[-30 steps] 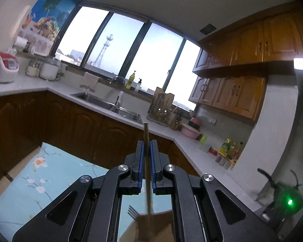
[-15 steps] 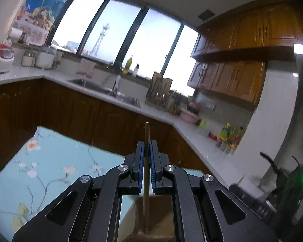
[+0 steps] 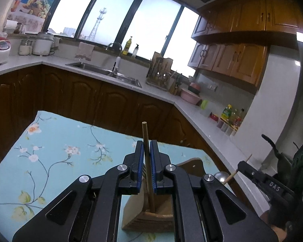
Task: Organize utensils
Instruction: 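Carry both chopsticks to the wooden holder and drop them in, then withdraw both open tools back toward the remaining utensils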
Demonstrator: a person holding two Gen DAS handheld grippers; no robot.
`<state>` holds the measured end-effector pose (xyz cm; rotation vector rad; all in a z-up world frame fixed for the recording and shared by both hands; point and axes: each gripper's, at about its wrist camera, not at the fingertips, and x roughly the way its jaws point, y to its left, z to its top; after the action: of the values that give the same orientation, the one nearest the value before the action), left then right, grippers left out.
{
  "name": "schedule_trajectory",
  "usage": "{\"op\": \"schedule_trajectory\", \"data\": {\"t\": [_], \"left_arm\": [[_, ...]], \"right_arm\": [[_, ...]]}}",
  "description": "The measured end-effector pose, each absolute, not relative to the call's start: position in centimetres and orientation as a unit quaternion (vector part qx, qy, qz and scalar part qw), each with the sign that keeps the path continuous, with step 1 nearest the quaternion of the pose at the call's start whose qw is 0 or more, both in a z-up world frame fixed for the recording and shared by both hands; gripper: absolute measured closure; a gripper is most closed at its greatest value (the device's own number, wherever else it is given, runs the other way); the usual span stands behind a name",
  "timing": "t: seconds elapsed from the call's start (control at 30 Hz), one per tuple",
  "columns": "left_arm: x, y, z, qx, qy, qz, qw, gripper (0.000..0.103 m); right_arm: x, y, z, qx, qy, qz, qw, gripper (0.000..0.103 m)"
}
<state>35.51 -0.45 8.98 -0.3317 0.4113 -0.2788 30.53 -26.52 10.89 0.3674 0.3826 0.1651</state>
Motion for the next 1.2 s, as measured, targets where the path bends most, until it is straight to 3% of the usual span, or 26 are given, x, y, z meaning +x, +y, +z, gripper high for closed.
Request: {"op": "schedule_trajectory", "data": {"t": [0.07,0.13,0.17,0.2,0.27,0.33,0.37,0.43,0.63,1.2], "left_arm": [[35.2,-0.3,9.1,-0.167,0.206,-0.138,0.954,0.094],[34.6,0.0,9.4,-0.171,0.206,-0.137,0.954,0.083],[34.1,0.2,9.6,-0.171,0.204,-0.135,0.954,0.078],[33.4,0.4,9.8,-0.17,0.201,-0.131,0.956,0.065],[32.2,0.9,10.0,-0.17,0.194,-0.122,0.958,0.053],[31.1,1.4,10.1,-0.169,0.197,-0.114,0.959,0.036],[30.5,1.6,10.1,-0.169,0.199,-0.111,0.959,0.033],[28.9,2.3,9.9,-0.165,0.208,-0.097,0.959,0.017],[23.0,4.6,7.5,-0.187,0.227,-0.076,0.953,0.014],[13.2,8.4,0.7,-0.209,0.306,-0.019,0.929,0.014]], "right_arm": [[30.3,-26.6,11.0,0.186,0.188,0.084,0.961,0.092],[30.1,-26.9,11.2,0.193,0.187,0.089,0.959,0.087],[29.8,-26.9,11.4,0.197,0.185,0.088,0.959,0.076],[29.2,-27.2,11.6,0.204,0.178,0.089,0.959,0.061],[28.3,-27.6,11.9,0.215,0.165,0.092,0.958,0.046],[27.0,-27.9,12.0,0.219,0.152,0.09,0.96,0.034],[26.4,-28.1,12.1,0.221,0.149,0.091,0.96,0.026],[25.3,-28.2,11.9,0.227,0.149,0.098,0.958,0.022],[21.0,-28.8,9.7,0.242,0.172,0.106,0.949,0.014],[11.6,-28.0,2.9,0.177,0.247,0.075,0.95,0.014]]}}
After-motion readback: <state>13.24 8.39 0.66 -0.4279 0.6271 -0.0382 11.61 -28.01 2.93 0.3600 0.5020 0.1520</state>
